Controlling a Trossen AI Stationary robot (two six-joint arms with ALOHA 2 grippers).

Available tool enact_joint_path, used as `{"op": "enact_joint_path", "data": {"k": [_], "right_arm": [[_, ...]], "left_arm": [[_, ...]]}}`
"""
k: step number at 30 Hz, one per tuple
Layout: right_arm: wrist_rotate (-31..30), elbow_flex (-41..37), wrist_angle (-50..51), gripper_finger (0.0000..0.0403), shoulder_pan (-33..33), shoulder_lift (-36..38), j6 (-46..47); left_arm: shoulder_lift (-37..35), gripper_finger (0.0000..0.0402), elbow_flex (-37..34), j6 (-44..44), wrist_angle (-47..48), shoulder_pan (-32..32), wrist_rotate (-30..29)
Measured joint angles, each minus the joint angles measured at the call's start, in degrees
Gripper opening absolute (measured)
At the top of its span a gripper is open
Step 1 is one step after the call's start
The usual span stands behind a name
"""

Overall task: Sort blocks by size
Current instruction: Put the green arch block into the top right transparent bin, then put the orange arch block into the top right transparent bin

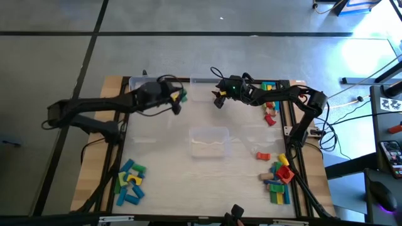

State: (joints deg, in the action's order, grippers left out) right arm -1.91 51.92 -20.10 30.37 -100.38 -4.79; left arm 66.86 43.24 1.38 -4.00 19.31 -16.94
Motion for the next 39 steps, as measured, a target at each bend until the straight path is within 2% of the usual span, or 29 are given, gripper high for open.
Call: {"op": "enact_joint_path", "data": {"k": [8, 16, 21, 27, 34, 39], "right_arm": [[0.0, 0.0, -0.51, 0.0177, 0.0, 0.0, 0.02], [0.0, 0.0, -2.84, 0.0177, 0.0, 0.0, 0.02], [0.0, 0.0, -2.56, 0.0177, 0.0, 0.0, 0.02], [0.0, 0.0, -2.38, 0.0177, 0.0, 0.0, 0.02], [0.0, 0.0, -2.48, 0.0177, 0.0, 0.0, 0.02], [0.0, 0.0, -2.38, 0.0177, 0.0, 0.0, 0.02]], "left_arm": [[12.71, 0.0145, 0.26, -3.4, -18.65, 7.45, 2.79], [26.43, 0.0145, 10.03, -5.35, -18.81, 11.22, 5.48], [32.31, 0.0145, 14.59, -5.31, -18.43, 11.93, 7.98], [33.32, 0.0154, 15.18, -5.92, -16.91, 12.09, 7.98], [31.38, 0.0214, 15.52, -5.4, -12.61, 11.73, 7.97], [26.29, 0.0232, 17.2, -6.33, -2.73, 10.3, 7.99]]}}
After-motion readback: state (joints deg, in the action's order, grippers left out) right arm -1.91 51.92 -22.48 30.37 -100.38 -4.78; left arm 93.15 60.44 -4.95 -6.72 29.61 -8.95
